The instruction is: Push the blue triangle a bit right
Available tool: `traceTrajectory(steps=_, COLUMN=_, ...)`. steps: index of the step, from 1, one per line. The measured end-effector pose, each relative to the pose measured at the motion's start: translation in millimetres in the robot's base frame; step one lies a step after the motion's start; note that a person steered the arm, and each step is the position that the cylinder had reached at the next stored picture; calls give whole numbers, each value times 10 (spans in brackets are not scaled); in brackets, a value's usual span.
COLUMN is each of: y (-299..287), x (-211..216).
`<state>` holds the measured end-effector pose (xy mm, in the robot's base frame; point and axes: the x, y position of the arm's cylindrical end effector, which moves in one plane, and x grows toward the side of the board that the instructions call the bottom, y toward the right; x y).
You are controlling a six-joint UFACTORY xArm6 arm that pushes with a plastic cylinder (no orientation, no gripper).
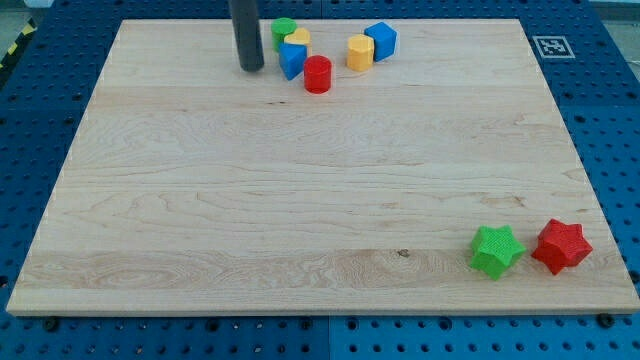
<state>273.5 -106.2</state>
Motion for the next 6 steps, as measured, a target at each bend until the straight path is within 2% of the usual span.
traceTrajectory(steps=1, y=132, x=-154)
traceTrajectory(steps=2, y=570, x=-308)
traceTrajectory(steps=3, y=594, x=-266)
traceTrajectory(steps=5, y=206, x=-64)
traceTrajectory(steps=6, y=261, x=-62)
